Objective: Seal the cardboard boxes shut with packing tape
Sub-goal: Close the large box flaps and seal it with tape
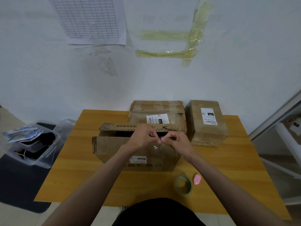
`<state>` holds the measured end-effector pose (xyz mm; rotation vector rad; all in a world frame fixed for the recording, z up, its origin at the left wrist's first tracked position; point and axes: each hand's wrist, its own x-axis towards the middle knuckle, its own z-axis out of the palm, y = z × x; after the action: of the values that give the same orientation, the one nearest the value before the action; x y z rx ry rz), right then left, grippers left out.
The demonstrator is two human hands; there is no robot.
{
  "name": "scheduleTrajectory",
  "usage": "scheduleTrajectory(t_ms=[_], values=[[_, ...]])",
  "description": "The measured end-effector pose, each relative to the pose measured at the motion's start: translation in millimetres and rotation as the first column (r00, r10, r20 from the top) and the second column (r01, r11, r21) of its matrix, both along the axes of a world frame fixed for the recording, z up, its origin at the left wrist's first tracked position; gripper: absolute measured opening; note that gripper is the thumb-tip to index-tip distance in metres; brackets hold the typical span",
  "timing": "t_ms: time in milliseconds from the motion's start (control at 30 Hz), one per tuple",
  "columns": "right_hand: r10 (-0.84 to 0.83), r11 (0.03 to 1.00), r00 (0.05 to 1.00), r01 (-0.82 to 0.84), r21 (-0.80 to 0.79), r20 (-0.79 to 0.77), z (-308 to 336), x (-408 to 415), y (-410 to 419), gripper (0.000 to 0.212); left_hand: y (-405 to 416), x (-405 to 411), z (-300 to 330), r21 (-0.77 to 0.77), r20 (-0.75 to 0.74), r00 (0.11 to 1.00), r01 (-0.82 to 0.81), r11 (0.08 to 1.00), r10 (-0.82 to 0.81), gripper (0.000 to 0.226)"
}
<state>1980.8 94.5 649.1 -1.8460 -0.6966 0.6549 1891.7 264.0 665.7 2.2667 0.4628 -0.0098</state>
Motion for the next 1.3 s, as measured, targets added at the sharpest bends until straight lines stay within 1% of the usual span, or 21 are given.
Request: scheduleTrajectory(t_ms=[167,300,333,400,467,500,533,600,667,733,800,867,967,1000,1100,1167,1233,1300], values=[[-0.025,1.000,0.998,0.024,-0.014,-0.055,-2.0,-4.2,3.6,0.015,1.8,1.1,-1.4,-0.011,-0.009,1.000,0.023,1.000,-0.023,0.005],[-0.052,0.999,0.996,0.051,-0.015,-0.067,-1.3,-3.0,6.2,0.019,4.4,5.4,-3.6,0.026,0.016,0.999,0.027,0.999,-0.028,0.012],[-0.055,0.998,0.997,0.054,-0.016,-0.057,-2.2,-2.8,6.5,0.017,4.6,5.9,-3.6,0.030,0.011,0.999,0.031,0.999,-0.031,0.014],[-0.075,0.997,0.997,0.075,-0.021,-0.024,-3.3,-2.9,6.8,0.008,6.9,6.9,-5.9,0.036,-0.002,0.999,0.033,0.999,-0.032,0.014],[-0.105,0.994,0.993,0.105,0.000,-0.061,-5.0,-2.4,5.2,0.018,8.8,7.1,-6.9,0.040,-0.009,0.999,0.037,0.999,-0.037,0.014],[-0.094,0.995,0.994,0.095,0.013,-0.057,-6.0,-1.9,3.4,0.019,9.2,7.5,-7.4,0.032,-0.009,0.999,0.044,0.999,-0.044,0.013],[-0.068,0.997,0.998,0.068,0.026,-0.010,-5.9,-1.4,1.7,0.016,8.8,8.1,-7.1,0.022,-0.010,0.999,0.052,0.998,-0.052,0.012],[0.003,1.000,0.993,-0.003,0.002,0.116,-3.8,-1.0,-0.4,0.004,7.8,8.7,-5.1,0.013,-0.010,0.998,0.069,0.998,-0.069,0.010],[0.045,0.999,0.982,-0.044,-0.009,0.183,-2.6,-0.1,-0.3,0.008,9.1,8.9,-5.6,-0.008,0.005,0.997,0.080,0.997,-0.080,0.007],[0.082,0.996,0.974,-0.075,-0.044,0.212,-1.4,0.0,-0.9,0.007,10.3,7.7,-4.9,-0.031,0.020,0.997,0.077,0.997,-0.076,0.009],[0.102,0.993,0.970,-0.085,-0.088,0.222,-1.5,1.0,-0.7,0.005,10.7,6.3,-4.1,-0.008,0.038,0.995,0.091,0.996,-0.091,0.011],[0.089,0.992,0.973,-0.068,-0.103,0.214,-0.2,1.1,0.8,0.006,10.6,4.4,-3.1,0.031,0.049,0.991,0.119,0.992,-0.121,0.009],[0.058,0.992,0.974,-0.031,-0.123,0.217,3.0,-1.1,4.8,0.006,11.5,1.4,-4.3,0.070,0.012,0.983,0.183,0.981,-0.184,0.006],[0.078,0.988,0.972,-0.046,-0.145,0.224,4.2,-0.2,5.8,0.007,11.4,0.4,-6.2,0.092,0.008,0.980,0.199,0.976,-0.200,0.006],[0.243,0.947,0.942,-0.180,-0.264,0.230,8.9,7.3,7.4,0.005,6.5,0.7,-9.2,0.168,-0.022,0.971,0.237,0.957,-0.237,0.011],[0.287,0.916,0.924,-0.186,-0.356,0.254,11.4,10.8,11.5,0.003,5.2,1.6,-9.2,0.184,-0.037,0.967,0.255,0.949,-0.253,0.012],[0.269,0.902,0.907,-0.120,-0.416,0.322,14.9,9.6,16.4,0.008,5.8,3.1,-7.6,0.203,-0.097,0.959,0.281,0.938,-0.266,0.012],[0.292,0.887,0.893,-0.118,-0.447,0.343,18.7,6.4,20.6,0.011,5.1,5.8,-5.9,0.244,-0.215,0.939,0.317,0.917,-0.268,0.010]])
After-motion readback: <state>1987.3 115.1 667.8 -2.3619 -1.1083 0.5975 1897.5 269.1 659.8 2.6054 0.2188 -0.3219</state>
